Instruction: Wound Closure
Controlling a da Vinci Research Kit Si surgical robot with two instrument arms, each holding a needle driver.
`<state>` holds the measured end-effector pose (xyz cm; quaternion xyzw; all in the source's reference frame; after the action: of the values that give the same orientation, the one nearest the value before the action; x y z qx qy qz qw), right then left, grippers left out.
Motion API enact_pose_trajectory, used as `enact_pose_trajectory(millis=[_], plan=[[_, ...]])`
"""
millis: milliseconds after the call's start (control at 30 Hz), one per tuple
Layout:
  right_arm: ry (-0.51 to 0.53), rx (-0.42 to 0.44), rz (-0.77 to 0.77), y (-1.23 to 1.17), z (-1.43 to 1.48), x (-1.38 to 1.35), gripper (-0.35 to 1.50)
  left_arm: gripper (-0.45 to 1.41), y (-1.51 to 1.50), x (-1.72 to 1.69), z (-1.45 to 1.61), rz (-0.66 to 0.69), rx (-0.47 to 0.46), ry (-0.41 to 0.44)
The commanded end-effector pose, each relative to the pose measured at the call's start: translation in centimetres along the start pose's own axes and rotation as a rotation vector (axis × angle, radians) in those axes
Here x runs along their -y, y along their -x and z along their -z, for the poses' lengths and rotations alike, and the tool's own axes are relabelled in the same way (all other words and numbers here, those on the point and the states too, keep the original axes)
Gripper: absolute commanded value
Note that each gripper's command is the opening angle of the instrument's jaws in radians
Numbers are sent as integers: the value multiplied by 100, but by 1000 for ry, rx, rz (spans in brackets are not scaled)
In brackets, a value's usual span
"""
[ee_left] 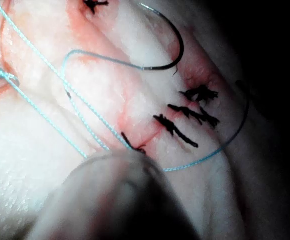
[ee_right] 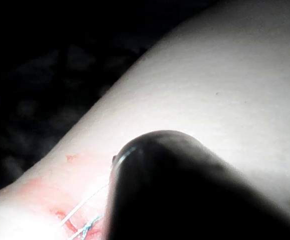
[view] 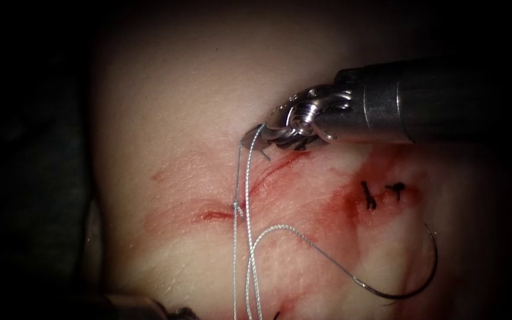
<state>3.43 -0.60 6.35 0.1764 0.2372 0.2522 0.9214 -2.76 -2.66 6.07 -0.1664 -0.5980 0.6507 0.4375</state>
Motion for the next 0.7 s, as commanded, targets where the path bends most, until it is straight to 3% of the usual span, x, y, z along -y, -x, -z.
enact_pose_trajectory(millis=[33,67,100,133,167,200,233,267,300,367,467,600,700], plan=[[-13,2,5,-6,-5,3,-35,-45,-1,3,-6,2,-3,4],[-28,4,44,-4,-5,5,-35,-45,-4,-1,-1,4,-23,19],[-31,-3,252,-1,-3,11,73,-45,-13,-13,16,-15,-75,65],[-35,-12,313,0,-1,14,121,-45,-21,-24,32,-54,-127,116],[-35,-12,313,0,-1,14,121,-45,-21,-24,32,-54,-127,116],[-58,-52,313,8,16,22,108,-45,-46,-57,89,-129,-263,220],[-74,-86,311,12,28,27,91,-45,-58,-76,127,-164,-353,230],[-74,-86,311,12,28,27,91,-45,-58,-76,127,-164,-353,230],[-86,-135,303,14,44,31,96,-45,-69,-92,166,-219,-456,241],[-93,-200,290,15,61,34,98,-45,-78,-99,198,-263,-579,278],[-56,-249,260,21,87,44,91,-45,-86,-97,227,-262,-730,285],[-6,-267,209,28,103,60,91,-45,-93,-85,231,-237,-821,256],[15,-282,182,31,106,68,76,-45,-100,-79,235,-227,-885,273]])
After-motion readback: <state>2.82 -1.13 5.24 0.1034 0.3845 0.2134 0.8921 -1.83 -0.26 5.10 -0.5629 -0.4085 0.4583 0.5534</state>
